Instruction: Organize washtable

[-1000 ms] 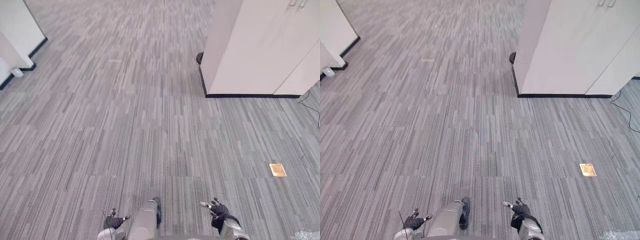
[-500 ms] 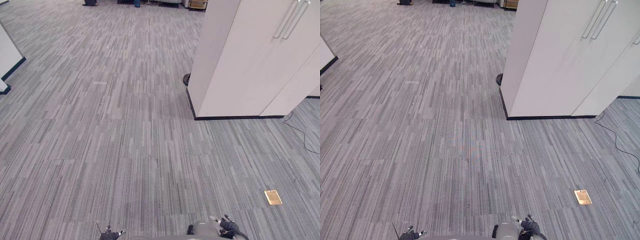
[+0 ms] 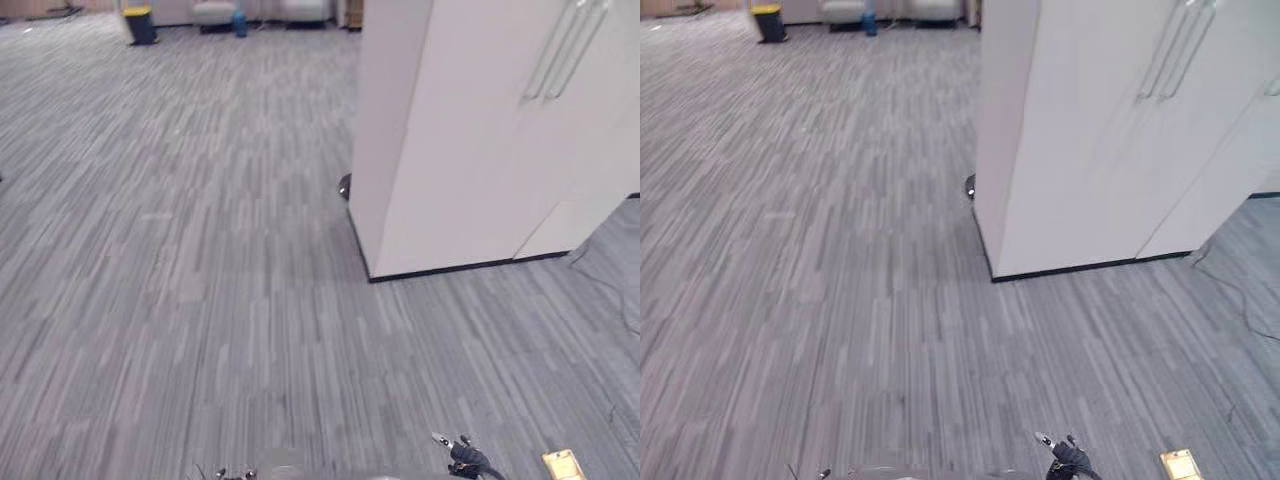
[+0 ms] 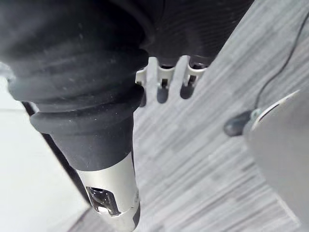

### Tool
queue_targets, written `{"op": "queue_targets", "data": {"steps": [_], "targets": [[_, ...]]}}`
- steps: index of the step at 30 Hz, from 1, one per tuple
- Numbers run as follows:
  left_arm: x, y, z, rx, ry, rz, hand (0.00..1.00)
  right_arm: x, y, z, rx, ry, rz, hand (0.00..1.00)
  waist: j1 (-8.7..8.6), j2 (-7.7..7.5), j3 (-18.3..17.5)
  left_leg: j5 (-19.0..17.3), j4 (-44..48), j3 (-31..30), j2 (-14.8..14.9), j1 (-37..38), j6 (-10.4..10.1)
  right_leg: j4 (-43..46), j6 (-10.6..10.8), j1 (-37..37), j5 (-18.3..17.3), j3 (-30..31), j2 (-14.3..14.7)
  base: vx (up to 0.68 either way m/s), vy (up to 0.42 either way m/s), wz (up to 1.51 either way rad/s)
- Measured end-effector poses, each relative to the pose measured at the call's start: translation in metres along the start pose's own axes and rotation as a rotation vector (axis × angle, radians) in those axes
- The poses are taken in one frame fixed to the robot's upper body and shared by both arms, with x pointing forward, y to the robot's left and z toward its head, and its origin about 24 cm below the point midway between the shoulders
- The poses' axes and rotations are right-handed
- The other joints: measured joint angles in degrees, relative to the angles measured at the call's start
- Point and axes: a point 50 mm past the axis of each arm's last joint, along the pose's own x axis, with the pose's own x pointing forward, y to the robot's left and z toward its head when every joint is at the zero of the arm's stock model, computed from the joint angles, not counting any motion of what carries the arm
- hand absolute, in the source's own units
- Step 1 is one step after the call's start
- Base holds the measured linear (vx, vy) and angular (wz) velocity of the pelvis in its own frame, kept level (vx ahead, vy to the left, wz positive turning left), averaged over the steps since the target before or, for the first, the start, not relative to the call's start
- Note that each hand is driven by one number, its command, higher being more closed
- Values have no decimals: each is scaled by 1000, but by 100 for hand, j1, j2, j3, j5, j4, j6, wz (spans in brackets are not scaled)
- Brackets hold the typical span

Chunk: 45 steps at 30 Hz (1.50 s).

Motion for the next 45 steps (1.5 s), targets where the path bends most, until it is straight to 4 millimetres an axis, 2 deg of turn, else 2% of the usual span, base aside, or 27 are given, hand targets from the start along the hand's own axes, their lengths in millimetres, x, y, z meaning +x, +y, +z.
{"op": "queue_targets", "data": {"steps": [1,2,3,4,5,6,7,9,10,11,15,16,27,30,31,32,34,36,37,38,39,40,41,42,43,44,45], "targets": [[0,-1,0,6,-2,-7,0,0,0,0,8,-3,0,0,0,-14,-7,-16,-741,-3,-140,-16,-46,5,67,22,-42,126,-48,379,78,-113],[-1,-3,-1,10,0,-16,0,0,1,2,13,-17,4,0,-9,-7,-10,48,-1963,-137,-339,-20,-97,23,212,23,-182,331,-109,298,118,-116],[-1,-5,-3,16,4,-22,0,0,0,4,16,-29,1,0,-8,83,-23,374,-3040,-479,-470,-28,-291,19,308,5,-360,508,-108,359,203,-147],[-1,0,-4,24,8,-10,0,-1,-1,0,17,-16,-3,0,-2,41,-74,1013,-3183,-548,-653,-18,-52,17,454,1,-594,744,-209,349,201,-100],[0,4,-2,47,4,-3,0,-3,-2,-9,22,9,-6,0,-141,-94,-114,1044,-3331,-549,-786,76,-3,78,490,-82,-590,811,-341,347,185,-61],[0,8,1,62,-10,3,0,-5,-5,-17,58,30,-22,0,-191,-198,-138,1078,-3518,-435,-843,152,52,184,505,-193,-600,858,-441,364,163,-38],[1,11,1,70,-6,11,0,-7,-8,-22,67,44,-32,0,-150,-296,-198,1099,-3764,-182,-887,297,84,266,539,-289,-552,1047,-512,273,136,-60],[0,15,-2,79,10,18,0,-7,-8,-25,68,54,-33,0,-165,-324,-221,1162,-4128,27,-934,612,176,270,595,-293,-369,1237,-527,213,142,-55],[0,16,-3,80,13,17,0,-7,-9,-27,66,63,-36,0,-160,-279,-237,1172,-4313,110,-946,752,190,260,579,-305,-295,1316,-529,136,100,-34],[0,17,-4,81,15,16,0,-8,-9,-28,64,67,-38,0,-162,-336,-302,1183,-4417,151,-959,815,204,248,596,-314,-265,1315,-541,107,51,-28],[0,19,-5,86,29,24,0,-8,-10,-31,16,84,-36,0,-163,-343,-401,1315,-4795,192,-1032,914,255,212,609,-383,-238,1261,-589,73,-1,-3],[2,19,0,160,15,14,0,-4,-2,-23,-97,79,1,0,-186,-521,-299,1911,-5574,-805,-1348,917,232,-148,866,-582,-421,654,-615,18,-5,7],[3,22,4,165,3,24,0,-5,-3,-26,-64,88,-14,0,-171,-575,-347,1909,-5570,-853,-1575,639,237,-324,863,-681,-447,621,-847,62,19,8],[3,21,6,175,-9,25,0,-5,-3,-24,-48,83,-24,0,-167,-571,-349,1948,-5561,-922,-1629,619,284,-171,789,-683,-532,450,-866,161,-40,25],[3,19,9,191,-22,19,0,-4,-3,-23,-51,80,-32,0,-170,-562,-351,2025,-5527,-1043,-1663,585,376,-77,785,-679,-619,304,-871,172,-64,48],[3,17,11,194,-33,13,0,-4,-3,-22,-52,77,-35,0,-165,-548,-355,2039,-5524,-1130,-1671,546,385,-18,769,-691,-654,205,-870,152,-90,81],[5,5,27,211,-91,-20,0,-2,-5,-14,-74,59,-41,0,-162,-392,-257,2233,-5518,-1614,-1715,366,398,150,721,-686,-684,-380,-845,91,-138,135],[5,-15,42,199,-164,-68,0,2,-6,4,-107,19,-51,0,-125,-117,-43,2315,-5288,-2045,-1719,123,377,678,662,-785,-719,-983,-779,-27,-131,168],[4,-30,45,169,-187,-102,0,5,-4,17,-123,-17,-48,0,-75,62,79,2362,-5124,-2215,-1641,9,335,1039,509,-1006,-1022,-1148,-705,-110,-106,127],[4,-33,47,154,-191,-109,0,6,-3,23,-130,-40,-43,0,-23,105,113,2413,-5099,-2259,-1658,-33,260,838,441,-1007,-1063,-1184,-638,-151,-119,146],[4,-37,50,127,-202,-114,0,6,0,31,-143,-77,-34,0,-29,-37,164,2704,-5239,-2303,-1843,-115,114,440,327,-992,-786,-1307,-761,-118,-87,127],[3,-41,49,107,-196,-120,0,6,-2,36,-147,-95,-40,0,-39,61,167,2670,-5280,-2074,-1779,-129,76,501,303,-977,-768,-1575,-773,-110,-33,141],[2,-45,46,44,-191,-125,0,7,-1,44,-130,-123,-44,0,1,54,175,2485,-5014,-1232,-1689,-189,179,689,274,-1025,-785,-1837,-907,-43,-3,111],[2,-45,46,19,-193,-119,0,7,2,48,-123,-137,-39,0,-39,-37,190,2235,-4707,-640,-1558,-133,147,889,271,-1058,-786,-2089,-1125,-18,3,96],[2,-43,46,21,-193,-115,0,7,2,48,-117,-138,-36,0,-52,-93,195,2119,-4598,-458,-1481,-61,109,977,270,-1064,-787,-2168,-1240,-4,-15,89],[2,-39,45,19,-192,-104,0,7,2,48,-118,-140,-36,0,-87,-155,188,2026,-4491,-298,-1287,69,-8,1059,270,-1063,-787,-2252,-1404,-52,106,71],[2,-37,42,2,-181,-91,0,7,1,50,-119,-143,-37,0,-173,-154,185,2025,-4486,-246,-1056,239,-15,1060,297,-1066,-801,-2280,-1463,-54,115,62]]}}
